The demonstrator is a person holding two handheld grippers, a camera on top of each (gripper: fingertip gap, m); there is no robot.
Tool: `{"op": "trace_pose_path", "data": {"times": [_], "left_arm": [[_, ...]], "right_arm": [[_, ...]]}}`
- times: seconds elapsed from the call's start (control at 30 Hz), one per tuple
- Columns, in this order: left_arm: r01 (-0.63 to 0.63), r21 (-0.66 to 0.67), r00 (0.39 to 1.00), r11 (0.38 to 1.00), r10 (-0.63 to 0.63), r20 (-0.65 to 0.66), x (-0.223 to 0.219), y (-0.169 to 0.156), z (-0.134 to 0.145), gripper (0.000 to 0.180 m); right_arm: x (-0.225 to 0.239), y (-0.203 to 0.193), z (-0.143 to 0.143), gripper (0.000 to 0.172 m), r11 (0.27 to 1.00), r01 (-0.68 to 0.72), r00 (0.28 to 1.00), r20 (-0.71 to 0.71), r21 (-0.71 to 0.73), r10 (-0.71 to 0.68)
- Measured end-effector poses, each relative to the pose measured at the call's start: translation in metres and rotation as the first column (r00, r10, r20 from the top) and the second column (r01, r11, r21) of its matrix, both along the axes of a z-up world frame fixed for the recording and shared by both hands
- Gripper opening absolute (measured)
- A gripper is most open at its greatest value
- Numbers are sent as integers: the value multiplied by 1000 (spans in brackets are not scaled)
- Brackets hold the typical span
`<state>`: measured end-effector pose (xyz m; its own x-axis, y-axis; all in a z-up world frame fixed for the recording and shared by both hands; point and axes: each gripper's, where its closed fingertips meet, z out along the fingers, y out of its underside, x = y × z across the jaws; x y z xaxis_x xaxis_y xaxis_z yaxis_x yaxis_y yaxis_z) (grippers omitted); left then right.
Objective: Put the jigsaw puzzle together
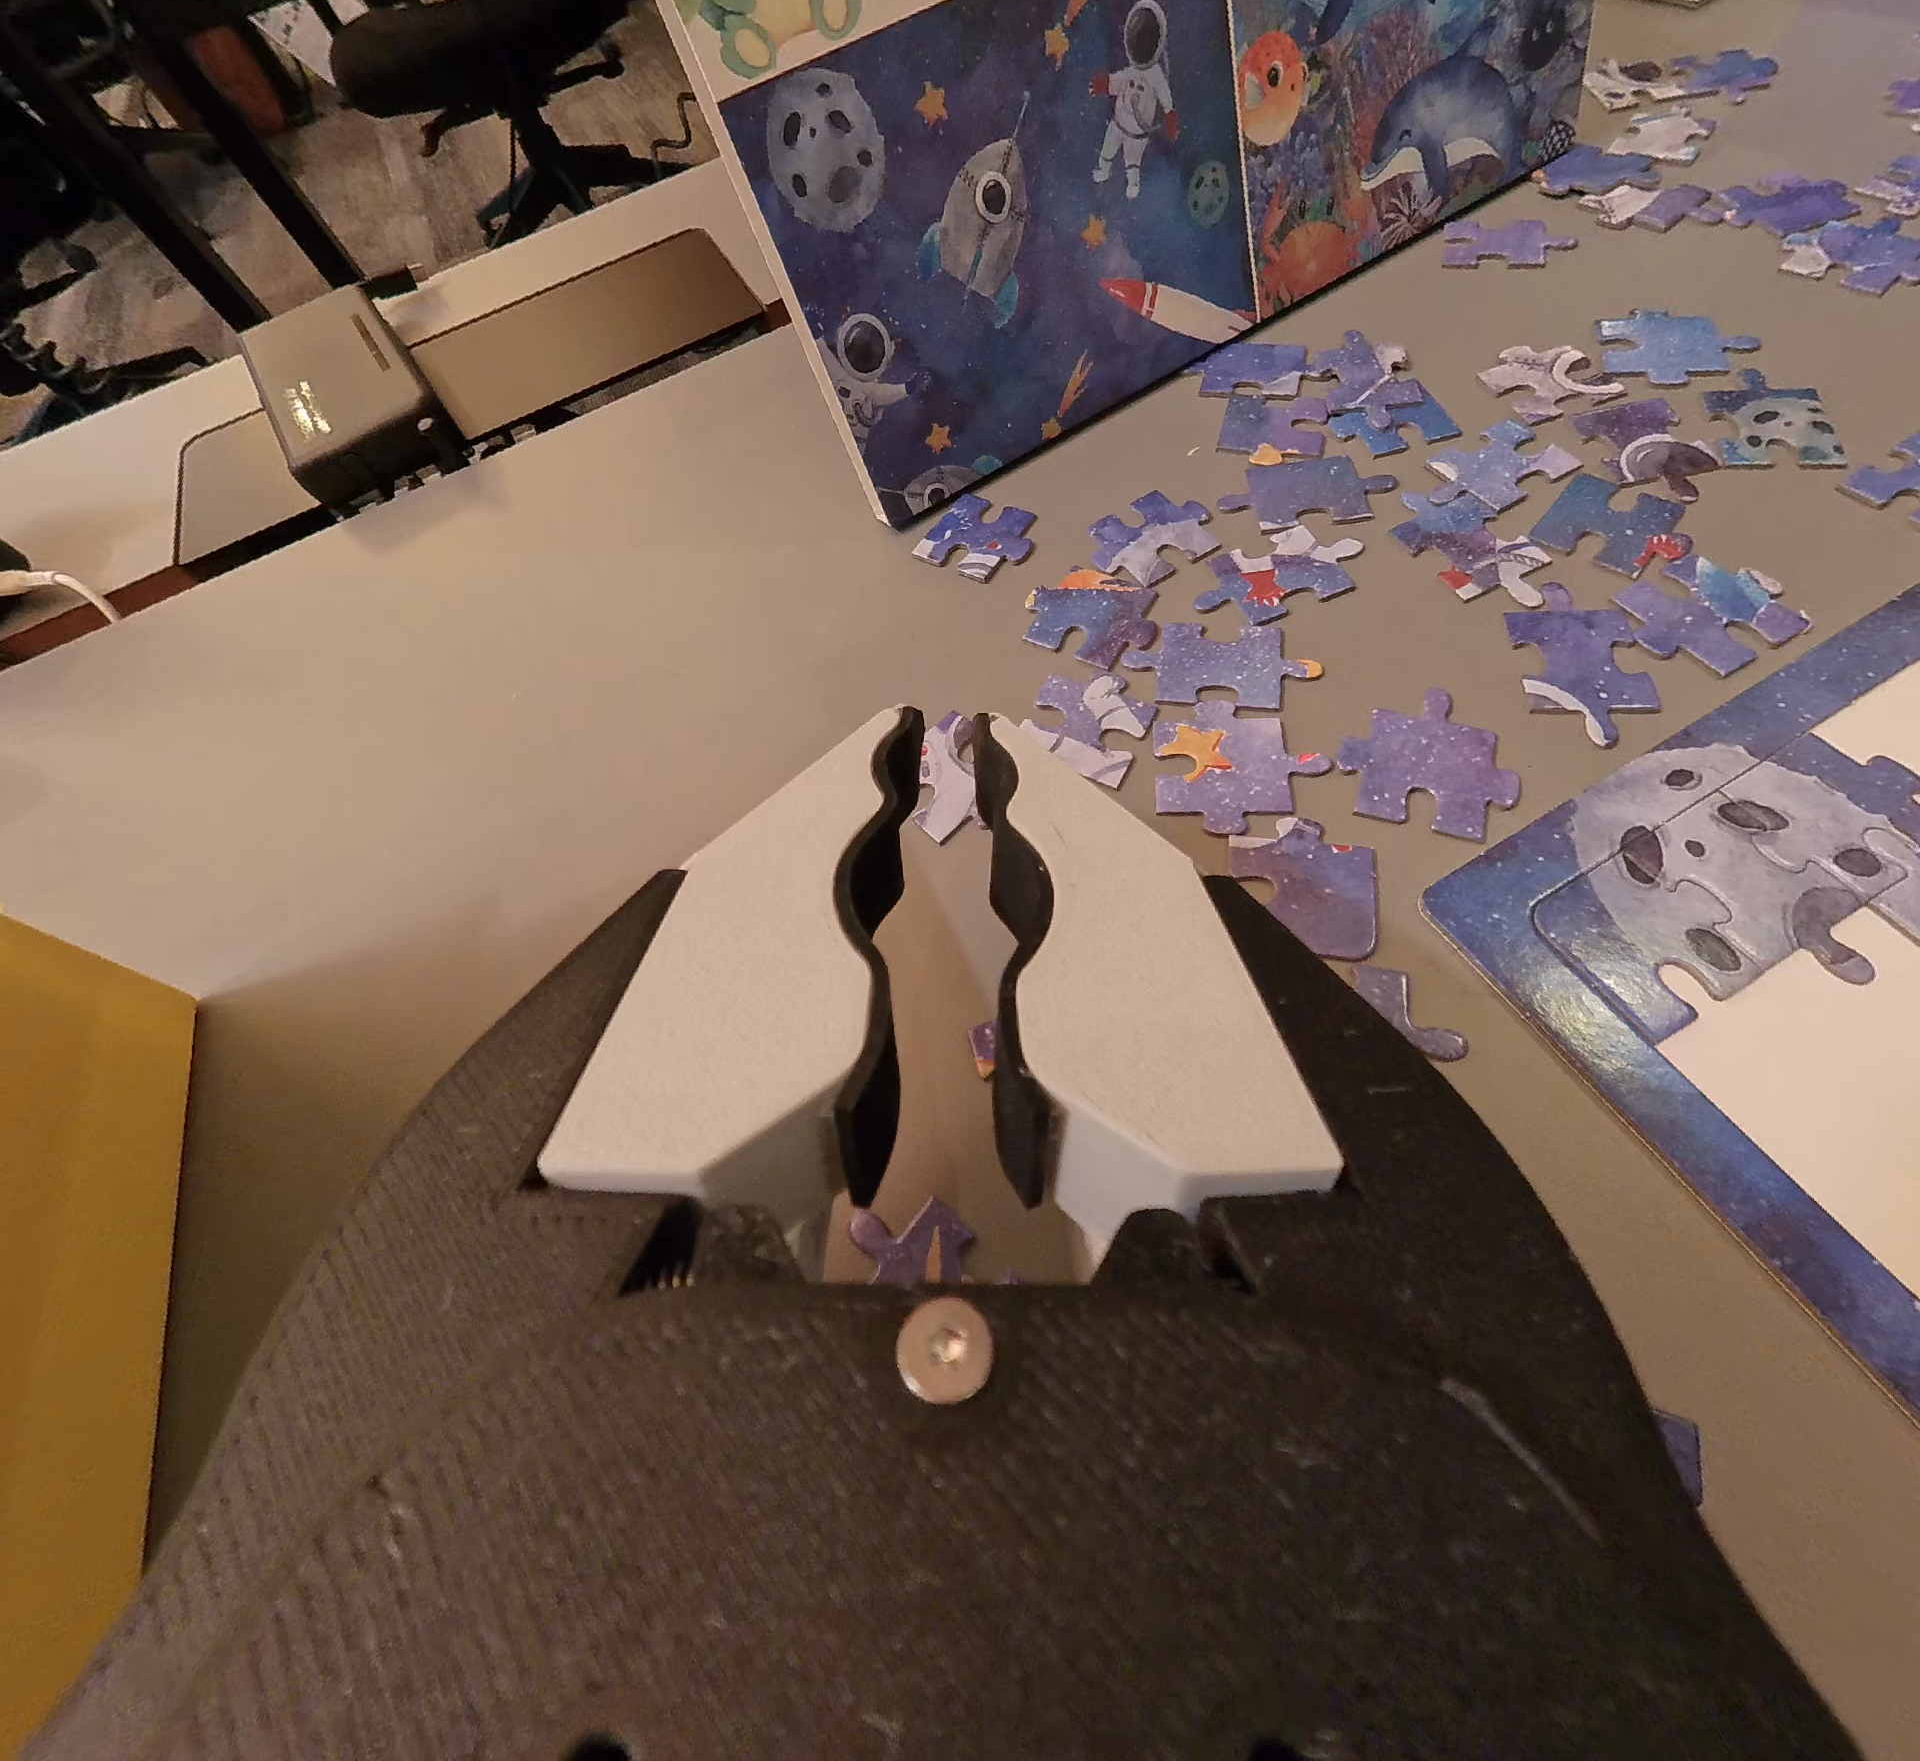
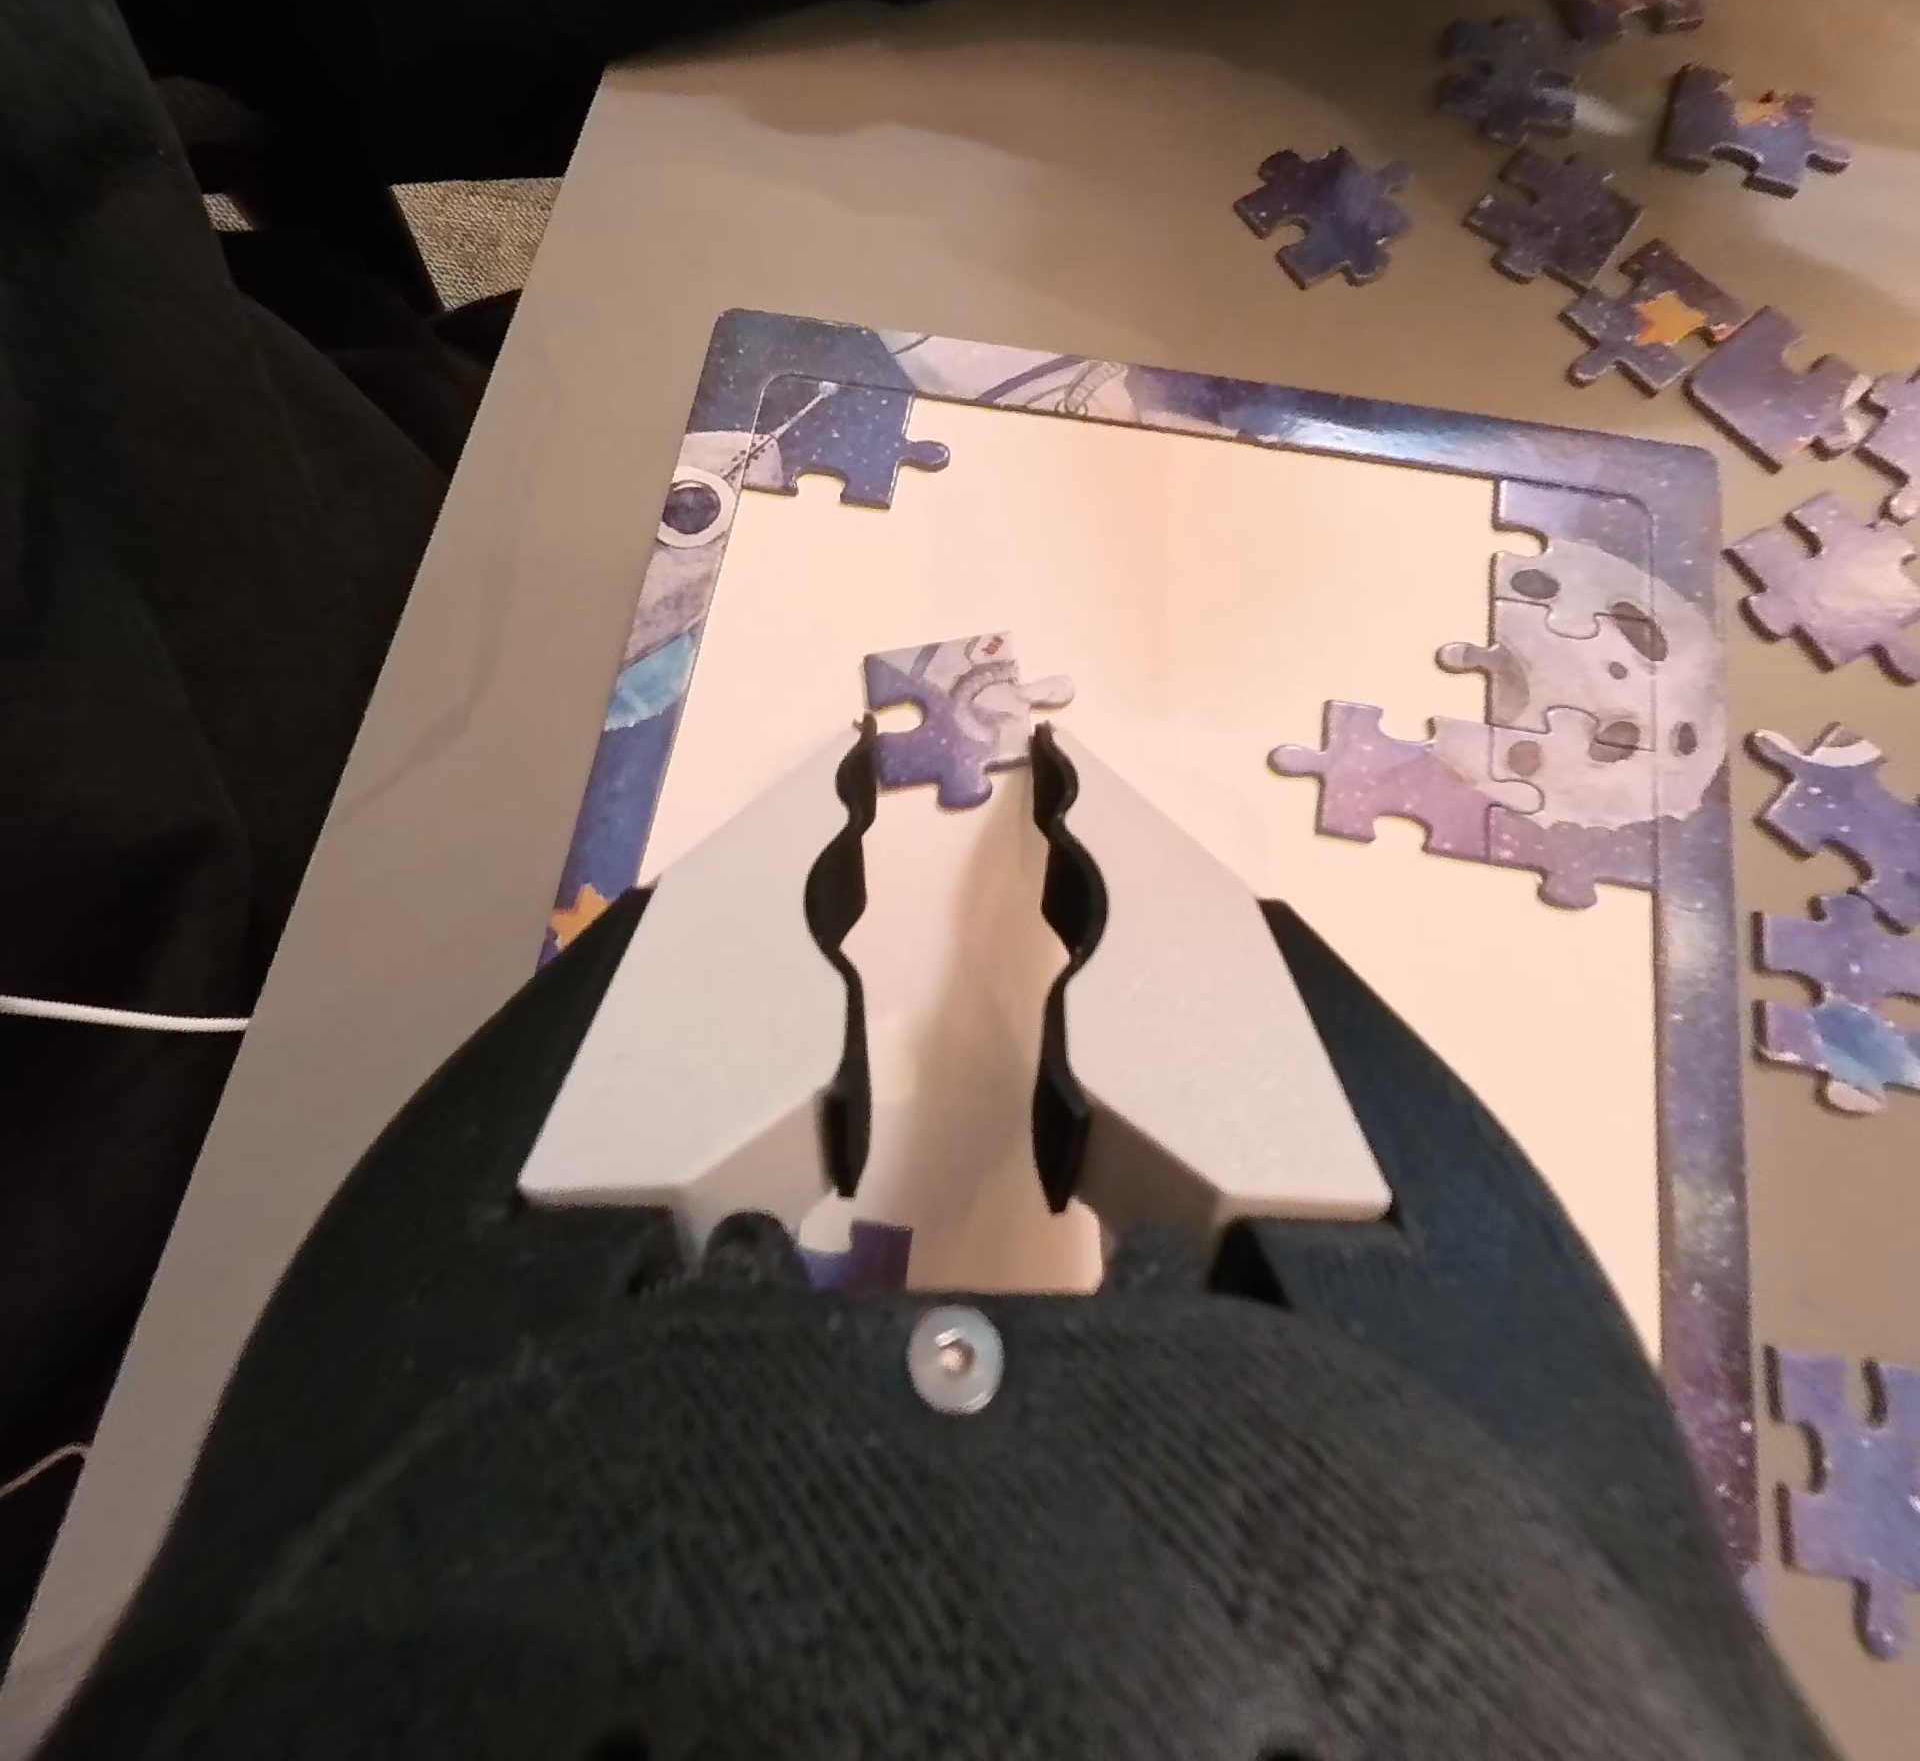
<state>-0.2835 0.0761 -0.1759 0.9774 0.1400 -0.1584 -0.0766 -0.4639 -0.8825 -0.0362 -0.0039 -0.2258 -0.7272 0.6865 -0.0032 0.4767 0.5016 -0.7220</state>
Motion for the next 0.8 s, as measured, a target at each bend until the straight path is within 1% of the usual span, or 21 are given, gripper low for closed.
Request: {"op": "trace_pose_path", "data": {"times": [0.23,0.37,0.43,0.5,0.63,0.8], "left_arm": [[1,3,1000,1000,-1,2,0,0,0,8],[-2,6,1000,1000,2,5,-1,0,1,8],[-4,7,1000,1000,4,6,-1,-1,1,8],[-5,12,1000,1000,5,8,-1,-1,2,8],[-1,23,1000,1000,1,10,0,-1,4,8],[3,33,1000,999,-4,13,1,0,7,8]], "right_arm": [[-10,1,15,28,998,44,998,-49,-53,-47],[-27,7,27,28,987,127,988,-81,-95,-135],[-38,10,30,28,977,178,980,-71,-117,-187],[-48,14,27,28,968,228,971,-46,-105,-233],[-67,25,16,28,947,321,947,-21,-23,-322],[-82,30,8,28,933,359,933,-7,9,-359]]}}
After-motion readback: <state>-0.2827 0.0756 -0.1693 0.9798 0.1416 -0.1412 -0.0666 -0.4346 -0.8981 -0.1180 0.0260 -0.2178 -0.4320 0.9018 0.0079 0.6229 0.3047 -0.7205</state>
